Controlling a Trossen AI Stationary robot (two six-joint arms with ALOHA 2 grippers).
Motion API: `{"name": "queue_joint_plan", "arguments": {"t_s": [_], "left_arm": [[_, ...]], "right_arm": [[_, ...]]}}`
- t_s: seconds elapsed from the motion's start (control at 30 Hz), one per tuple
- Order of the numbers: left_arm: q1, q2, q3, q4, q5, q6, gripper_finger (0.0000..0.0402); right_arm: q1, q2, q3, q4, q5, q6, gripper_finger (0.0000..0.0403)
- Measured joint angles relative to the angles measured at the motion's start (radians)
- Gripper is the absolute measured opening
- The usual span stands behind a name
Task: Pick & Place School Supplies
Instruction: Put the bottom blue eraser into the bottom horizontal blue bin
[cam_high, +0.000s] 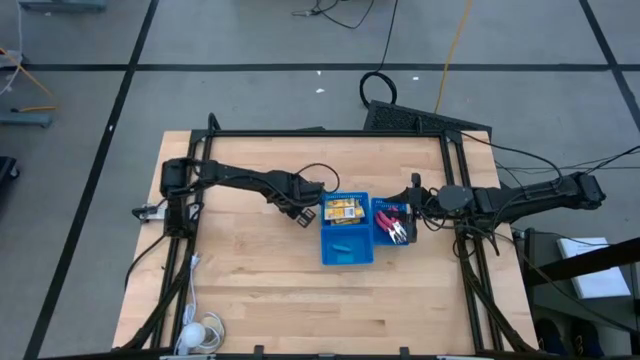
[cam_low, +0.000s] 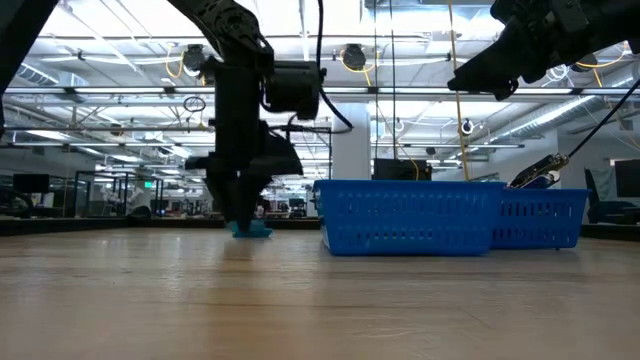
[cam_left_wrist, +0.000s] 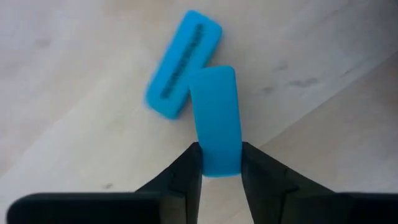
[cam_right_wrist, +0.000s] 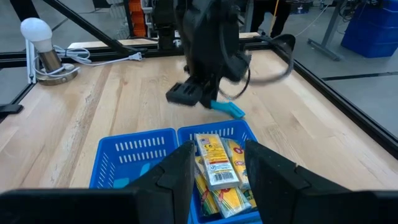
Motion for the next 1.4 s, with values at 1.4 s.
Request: {"name": "queue_joint_plan", "arguments": {"t_s": [1.4], "left_arm": [[-0.308, -0.115, 0.005, 0.582, 0.104, 0.579, 0.0088]], "right_arm": [[0.0, 0.0, 0.0, 0.003, 0.001, 0.0, 0.0132]]}}
